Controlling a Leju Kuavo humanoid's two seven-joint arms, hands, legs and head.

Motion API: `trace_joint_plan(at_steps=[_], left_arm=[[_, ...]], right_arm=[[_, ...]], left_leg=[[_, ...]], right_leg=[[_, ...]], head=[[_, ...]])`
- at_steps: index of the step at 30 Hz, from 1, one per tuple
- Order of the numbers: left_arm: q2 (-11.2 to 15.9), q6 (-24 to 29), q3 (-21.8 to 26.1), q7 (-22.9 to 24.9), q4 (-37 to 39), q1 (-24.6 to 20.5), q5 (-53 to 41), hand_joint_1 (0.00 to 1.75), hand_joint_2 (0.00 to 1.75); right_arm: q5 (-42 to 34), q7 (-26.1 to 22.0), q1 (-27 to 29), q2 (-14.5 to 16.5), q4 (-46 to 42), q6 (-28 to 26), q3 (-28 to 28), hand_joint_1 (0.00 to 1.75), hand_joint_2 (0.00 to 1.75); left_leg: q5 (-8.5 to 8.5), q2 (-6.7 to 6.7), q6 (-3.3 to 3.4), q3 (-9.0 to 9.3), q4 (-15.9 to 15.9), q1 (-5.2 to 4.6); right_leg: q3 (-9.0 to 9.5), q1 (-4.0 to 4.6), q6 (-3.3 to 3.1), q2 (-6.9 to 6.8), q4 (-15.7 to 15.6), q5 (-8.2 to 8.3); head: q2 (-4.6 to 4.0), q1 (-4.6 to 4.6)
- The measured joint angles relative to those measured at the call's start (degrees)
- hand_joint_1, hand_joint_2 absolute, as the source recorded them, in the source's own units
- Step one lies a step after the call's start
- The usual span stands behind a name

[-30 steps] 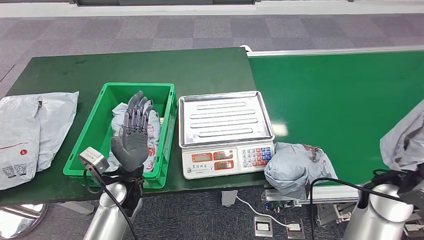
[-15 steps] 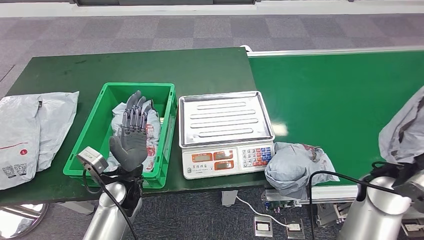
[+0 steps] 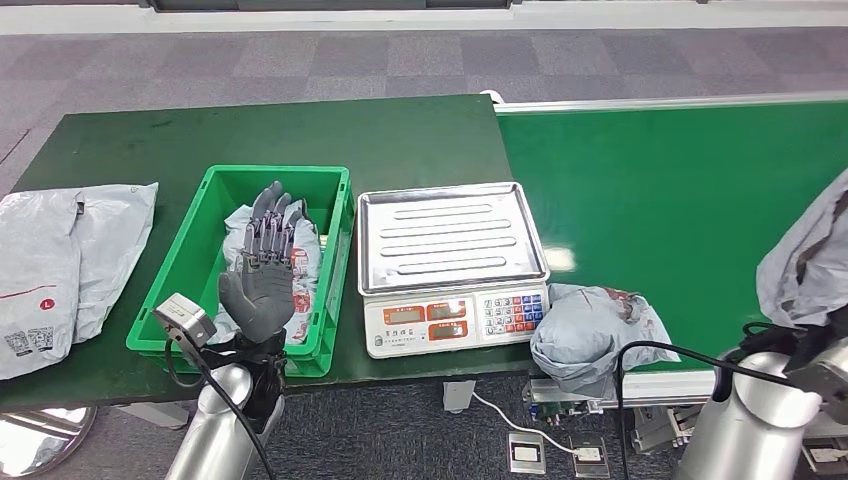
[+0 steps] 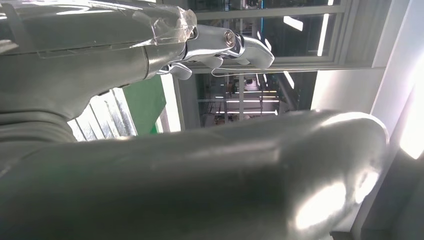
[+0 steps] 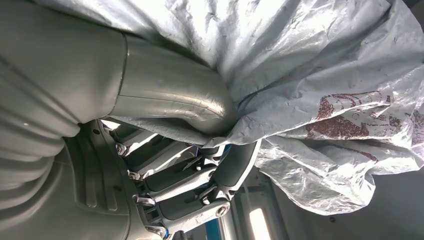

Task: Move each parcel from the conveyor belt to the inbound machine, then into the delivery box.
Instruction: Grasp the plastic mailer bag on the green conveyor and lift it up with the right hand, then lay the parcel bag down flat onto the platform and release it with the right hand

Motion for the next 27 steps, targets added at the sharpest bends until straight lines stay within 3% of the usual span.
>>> trace_joint_plan(at_steps=[27], left_arm=[[0.01,-0.11,0.00,0.28,0.01,-0.05,0.19,0.00,0.00]], right_arm=[[1.01,1.00,-0.24,-0.11,0.48,0.86,0.17,1.75,1.75]], left_leg=[[-0.03,-0.03,0.01,-0.21,-0.03,-0.01]], right_leg=[[0.06,0.01,0.02,-0.03,0.02,-0.02]], head=[[0.00,0.01]])
